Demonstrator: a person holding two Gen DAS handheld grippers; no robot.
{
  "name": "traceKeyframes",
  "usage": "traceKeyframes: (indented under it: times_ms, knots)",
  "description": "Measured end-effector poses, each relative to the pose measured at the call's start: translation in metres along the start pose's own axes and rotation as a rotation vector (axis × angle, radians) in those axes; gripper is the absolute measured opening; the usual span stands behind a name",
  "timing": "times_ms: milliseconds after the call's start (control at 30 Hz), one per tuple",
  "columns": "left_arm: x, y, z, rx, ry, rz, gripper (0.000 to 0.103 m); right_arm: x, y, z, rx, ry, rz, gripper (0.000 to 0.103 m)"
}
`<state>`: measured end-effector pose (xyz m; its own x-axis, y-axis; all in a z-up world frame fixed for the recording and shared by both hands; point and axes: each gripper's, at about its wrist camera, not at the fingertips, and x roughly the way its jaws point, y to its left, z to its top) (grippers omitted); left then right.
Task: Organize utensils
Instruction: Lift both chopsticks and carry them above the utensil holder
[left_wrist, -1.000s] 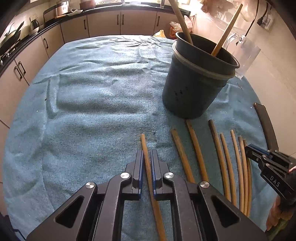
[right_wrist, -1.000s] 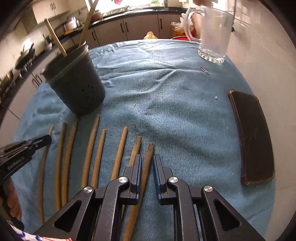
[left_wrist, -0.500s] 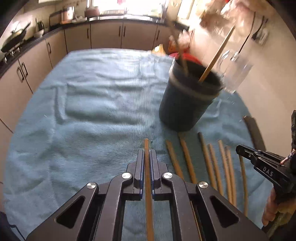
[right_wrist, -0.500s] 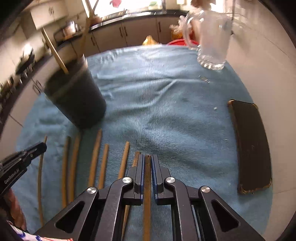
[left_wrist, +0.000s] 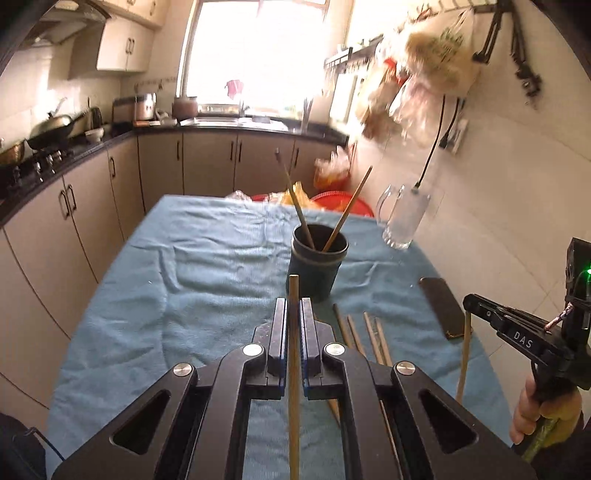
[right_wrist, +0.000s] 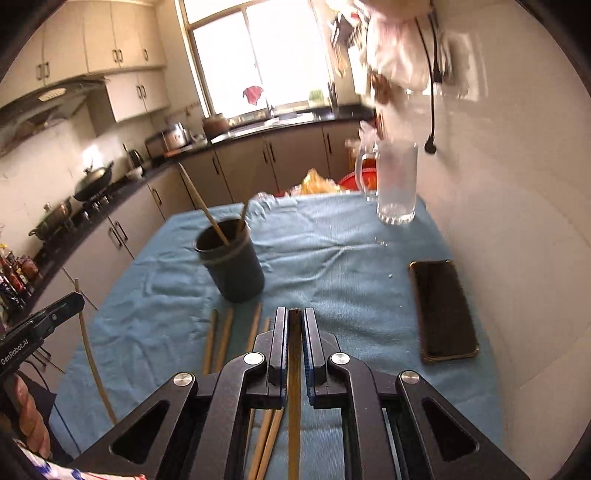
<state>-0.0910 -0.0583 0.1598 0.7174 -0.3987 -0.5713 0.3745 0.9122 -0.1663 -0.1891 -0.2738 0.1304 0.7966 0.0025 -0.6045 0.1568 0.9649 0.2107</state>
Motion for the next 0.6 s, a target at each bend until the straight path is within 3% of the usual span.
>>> traceKeyframes:
  times_ms: [333,600]
  knots:
    - [-0.056,-0.015,-0.011,0.040,-0.105,0.045,0.005,-0.058,0.016,-0.007,-0.074,-0.101,0.033,0.007]
    - [-0.081,-0.032,0.002,0.069,-0.169,-0.003,0.005,-0.077,0.017,0.002,-0.068,-0.149,0.080,0.007]
